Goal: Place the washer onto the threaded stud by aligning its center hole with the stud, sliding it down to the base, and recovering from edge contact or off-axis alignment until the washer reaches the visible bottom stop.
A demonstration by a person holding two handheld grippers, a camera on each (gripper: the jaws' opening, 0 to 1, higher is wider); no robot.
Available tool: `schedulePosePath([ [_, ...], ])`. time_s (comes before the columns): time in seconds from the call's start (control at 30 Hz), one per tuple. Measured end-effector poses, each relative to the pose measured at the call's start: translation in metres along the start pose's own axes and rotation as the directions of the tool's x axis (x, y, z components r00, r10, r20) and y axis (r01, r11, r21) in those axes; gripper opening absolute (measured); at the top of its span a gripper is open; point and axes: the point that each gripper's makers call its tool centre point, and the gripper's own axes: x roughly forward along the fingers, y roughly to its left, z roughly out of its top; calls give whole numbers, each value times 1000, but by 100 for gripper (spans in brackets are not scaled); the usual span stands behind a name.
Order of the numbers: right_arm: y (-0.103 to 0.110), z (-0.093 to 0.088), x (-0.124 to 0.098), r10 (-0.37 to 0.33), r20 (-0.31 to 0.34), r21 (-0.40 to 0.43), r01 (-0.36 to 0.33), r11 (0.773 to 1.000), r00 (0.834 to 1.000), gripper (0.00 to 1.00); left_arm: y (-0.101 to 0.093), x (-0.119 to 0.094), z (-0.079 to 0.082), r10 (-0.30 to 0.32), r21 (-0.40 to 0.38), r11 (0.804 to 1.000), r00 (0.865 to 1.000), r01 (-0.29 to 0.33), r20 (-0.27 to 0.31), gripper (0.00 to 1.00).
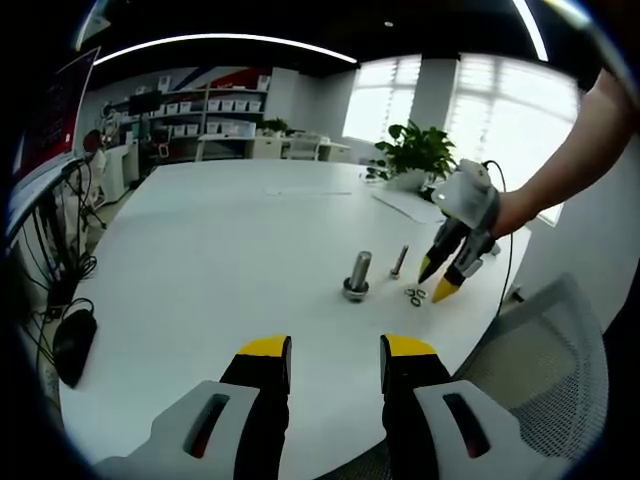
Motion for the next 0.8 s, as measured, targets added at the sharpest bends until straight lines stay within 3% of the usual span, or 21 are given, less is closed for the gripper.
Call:
schedulePosePath([
  [0.47,0,1,3,3,-8,-11,-3,1000,1000,29,0,0,0,-1,1,1000,1000,1,-2,34],
  [0.6,-1,-1,3,-17,-17,-77,15,997,1000,28,0,0,0,-3,2,1000,1000,3,-3,34],
  [0.8,-1,0,3,-11,-16,-53,10,999,1000,28,0,0,0,-1,0,1000,1000,1,-2,34],
])
